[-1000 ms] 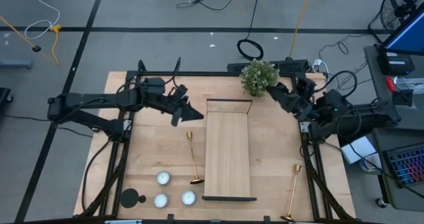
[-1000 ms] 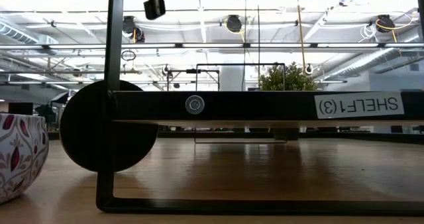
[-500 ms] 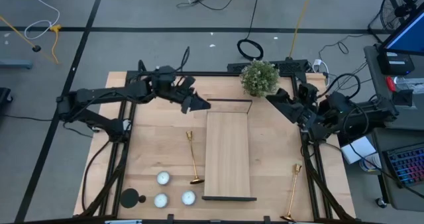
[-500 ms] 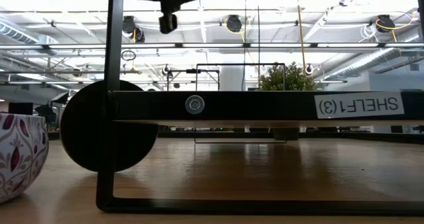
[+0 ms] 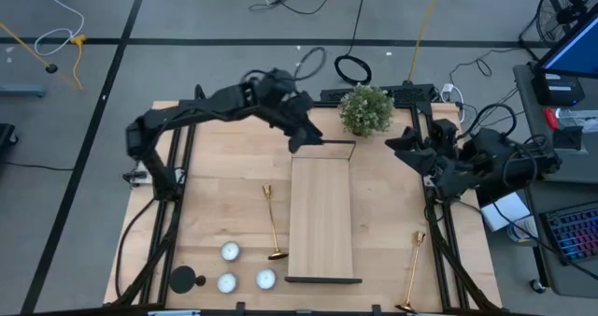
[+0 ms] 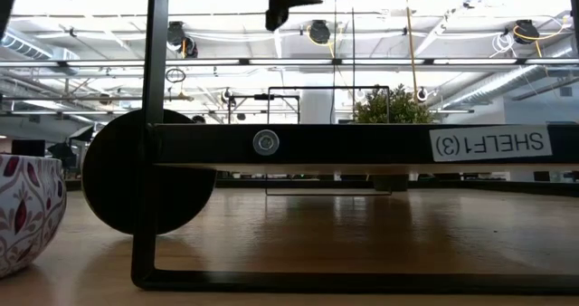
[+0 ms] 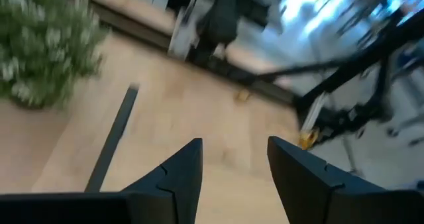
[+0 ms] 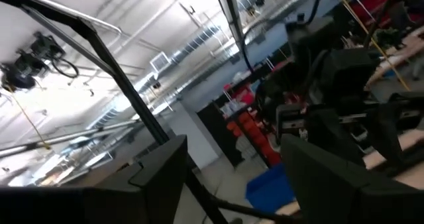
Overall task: Pick & Place candle stick holders
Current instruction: Adjust the shelf
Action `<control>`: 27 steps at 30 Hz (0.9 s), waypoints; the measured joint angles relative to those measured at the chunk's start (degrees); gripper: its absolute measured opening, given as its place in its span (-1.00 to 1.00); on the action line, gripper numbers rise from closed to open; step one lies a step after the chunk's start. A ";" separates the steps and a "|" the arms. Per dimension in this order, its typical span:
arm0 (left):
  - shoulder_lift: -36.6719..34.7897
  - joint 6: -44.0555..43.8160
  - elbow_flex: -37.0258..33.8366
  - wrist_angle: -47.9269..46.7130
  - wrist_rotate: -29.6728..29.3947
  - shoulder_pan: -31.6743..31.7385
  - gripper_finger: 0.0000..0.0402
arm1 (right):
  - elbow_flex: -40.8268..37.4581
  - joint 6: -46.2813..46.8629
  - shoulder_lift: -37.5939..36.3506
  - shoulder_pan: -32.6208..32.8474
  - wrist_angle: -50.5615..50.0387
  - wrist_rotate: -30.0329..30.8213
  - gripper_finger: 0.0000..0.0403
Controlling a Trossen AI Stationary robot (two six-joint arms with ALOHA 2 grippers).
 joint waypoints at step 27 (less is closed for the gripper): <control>16.06 -11.02 12.79 -12.51 31.75 18.72 -0.12 | -0.02 3.88 0.67 1.07 -8.98 -0.22 0.20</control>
